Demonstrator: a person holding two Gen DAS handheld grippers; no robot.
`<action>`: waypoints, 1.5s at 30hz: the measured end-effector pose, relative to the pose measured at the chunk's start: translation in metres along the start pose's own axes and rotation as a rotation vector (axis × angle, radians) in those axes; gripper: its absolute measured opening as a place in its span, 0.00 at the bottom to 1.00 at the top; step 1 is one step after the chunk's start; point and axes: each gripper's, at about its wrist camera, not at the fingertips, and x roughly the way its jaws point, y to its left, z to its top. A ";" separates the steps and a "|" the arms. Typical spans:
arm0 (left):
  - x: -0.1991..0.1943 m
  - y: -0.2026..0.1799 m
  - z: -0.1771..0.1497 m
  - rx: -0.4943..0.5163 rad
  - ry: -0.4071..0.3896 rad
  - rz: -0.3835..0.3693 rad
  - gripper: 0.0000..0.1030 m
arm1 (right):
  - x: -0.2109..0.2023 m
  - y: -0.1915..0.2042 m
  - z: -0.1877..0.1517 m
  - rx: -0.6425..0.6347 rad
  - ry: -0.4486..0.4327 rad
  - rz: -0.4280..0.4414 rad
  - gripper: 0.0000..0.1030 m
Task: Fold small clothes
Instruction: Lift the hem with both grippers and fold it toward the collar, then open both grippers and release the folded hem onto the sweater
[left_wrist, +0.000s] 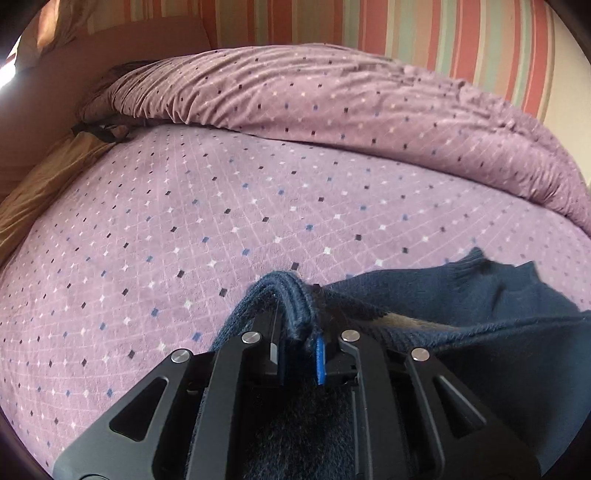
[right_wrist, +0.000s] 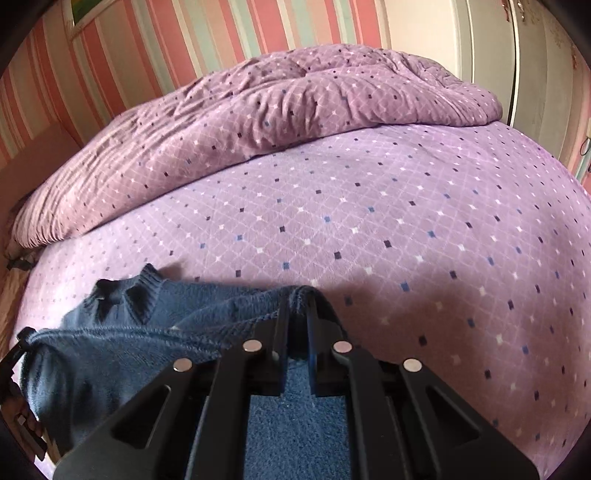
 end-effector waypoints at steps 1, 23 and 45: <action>0.006 -0.001 0.001 -0.003 0.019 0.008 0.14 | 0.003 0.000 0.000 0.001 0.008 -0.007 0.07; -0.052 0.017 -0.013 0.110 -0.043 -0.071 0.97 | -0.049 -0.014 -0.011 -0.070 0.060 0.102 0.78; 0.037 0.005 -0.018 0.089 0.219 -0.112 0.97 | 0.043 0.054 -0.026 -0.122 0.294 0.083 0.90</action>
